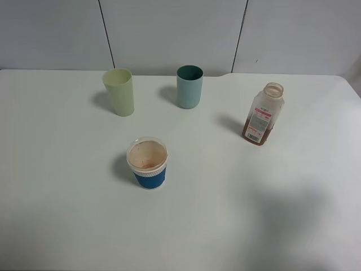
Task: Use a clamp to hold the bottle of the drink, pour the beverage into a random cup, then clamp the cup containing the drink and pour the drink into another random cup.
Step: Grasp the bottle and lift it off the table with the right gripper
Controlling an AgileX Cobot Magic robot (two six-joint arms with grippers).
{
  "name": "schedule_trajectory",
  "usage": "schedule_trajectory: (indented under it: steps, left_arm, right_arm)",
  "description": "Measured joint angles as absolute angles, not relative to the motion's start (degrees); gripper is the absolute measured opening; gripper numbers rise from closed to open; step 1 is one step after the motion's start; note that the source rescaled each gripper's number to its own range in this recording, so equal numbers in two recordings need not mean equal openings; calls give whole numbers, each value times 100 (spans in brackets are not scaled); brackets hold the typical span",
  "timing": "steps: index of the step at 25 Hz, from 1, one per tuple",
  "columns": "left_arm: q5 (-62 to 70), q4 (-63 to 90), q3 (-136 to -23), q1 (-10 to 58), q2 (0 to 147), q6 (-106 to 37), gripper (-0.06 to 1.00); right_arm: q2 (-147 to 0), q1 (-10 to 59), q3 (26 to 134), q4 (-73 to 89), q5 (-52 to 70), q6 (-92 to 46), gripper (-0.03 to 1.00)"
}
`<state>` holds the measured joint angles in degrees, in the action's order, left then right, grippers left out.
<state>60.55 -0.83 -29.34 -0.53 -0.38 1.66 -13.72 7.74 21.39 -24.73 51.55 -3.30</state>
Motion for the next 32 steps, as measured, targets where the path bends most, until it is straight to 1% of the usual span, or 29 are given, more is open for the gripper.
schedule_trajectory:
  steps: [7,19,32]
  left_arm:
    - [6055,-83,-2934,-53,-38,166,100]
    - [6055,-83,-2934,-53,-38,166,100]
    - [6055,-83,-2934,-53,-38,166,100]
  right_arm:
    - [-1545,774,1979,-2473,4789,-215,100]
    - [-3714,774,1979,-2473,3625,317,100]
    - [-4809,774,1979,-2478,2579,339,100]
